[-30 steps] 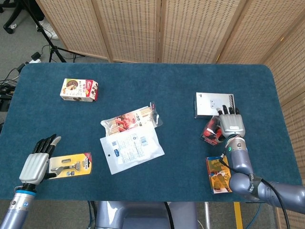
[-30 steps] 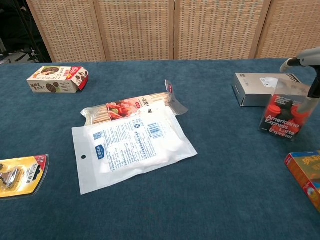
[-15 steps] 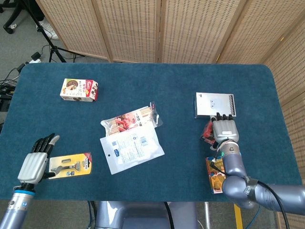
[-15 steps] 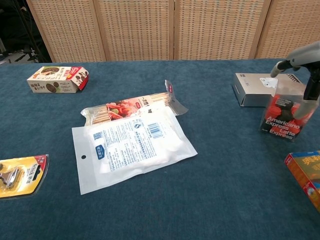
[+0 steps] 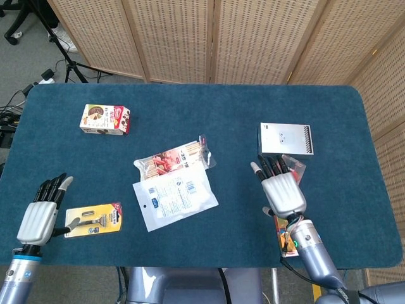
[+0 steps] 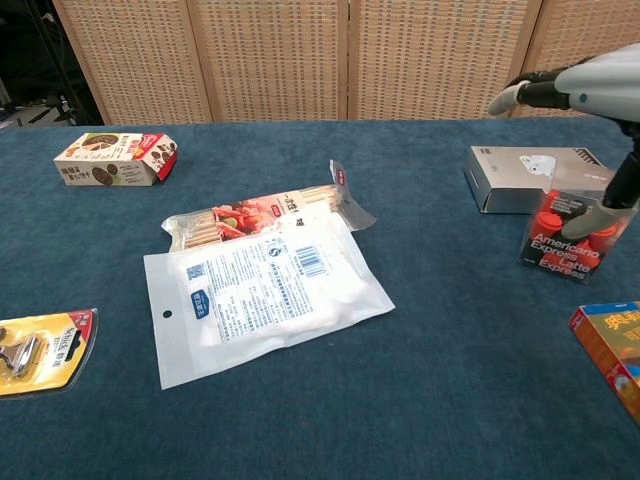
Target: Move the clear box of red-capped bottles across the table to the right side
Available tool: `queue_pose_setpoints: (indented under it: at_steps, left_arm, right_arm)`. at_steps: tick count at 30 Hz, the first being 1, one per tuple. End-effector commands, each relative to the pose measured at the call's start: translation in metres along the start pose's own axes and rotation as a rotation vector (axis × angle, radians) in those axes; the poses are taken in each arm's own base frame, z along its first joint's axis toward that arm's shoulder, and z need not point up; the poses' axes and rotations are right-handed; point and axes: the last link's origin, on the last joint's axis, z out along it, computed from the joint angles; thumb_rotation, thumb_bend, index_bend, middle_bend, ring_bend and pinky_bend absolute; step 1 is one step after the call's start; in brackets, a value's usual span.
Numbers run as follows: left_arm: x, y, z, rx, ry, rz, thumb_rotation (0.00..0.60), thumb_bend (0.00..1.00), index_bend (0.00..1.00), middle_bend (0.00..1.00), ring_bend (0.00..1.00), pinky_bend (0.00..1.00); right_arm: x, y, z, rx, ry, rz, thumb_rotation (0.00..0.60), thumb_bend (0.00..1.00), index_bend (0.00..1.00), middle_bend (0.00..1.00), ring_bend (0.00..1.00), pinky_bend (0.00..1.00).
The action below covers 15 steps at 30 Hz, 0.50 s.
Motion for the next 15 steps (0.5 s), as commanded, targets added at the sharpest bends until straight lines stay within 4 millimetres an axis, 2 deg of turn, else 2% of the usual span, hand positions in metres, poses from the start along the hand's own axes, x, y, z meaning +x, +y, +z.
queue_pose_setpoints:
  at_steps: [1, 2, 6, 15]
  left_arm:
    - [0.002, 0.002, -0.002, -0.006, 0.019, 0.009, 0.600, 0.21, 0.00, 0.00, 0.00, 0.00]
    - [0.003, 0.003, -0.003, -0.015, 0.039, 0.023, 0.600, 0.21, 0.00, 0.00, 0.00, 0.00]
    - [0.000, 0.005, -0.005, -0.026, 0.060, 0.041, 0.600, 0.21, 0.00, 0.00, 0.00, 0.00]
    - [-0.005, 0.006, -0.005, -0.032, 0.055, 0.068, 0.600, 0.21, 0.00, 0.00, 0.00, 0.00]
  right_arm:
    - [-0.062, 0.033, -0.065, -0.008, 0.073, 0.138, 0.600, 0.00, 0.00, 0.00, 0.00, 0.00]
    - [-0.076, 0.051, -0.076, -0.060, 0.083, 0.122, 0.600, 0.00, 0.00, 0.00, 0.00, 0.00]
    - [-0.096, 0.066, -0.088, -0.081, 0.144, 0.102, 0.600, 0.00, 0.00, 0.00, 0.00, 0.00]
    - [-0.110, 0.082, -0.099, -0.122, 0.140, 0.127, 0.600, 0.00, 0.00, 0.00, 0.00, 0.00]
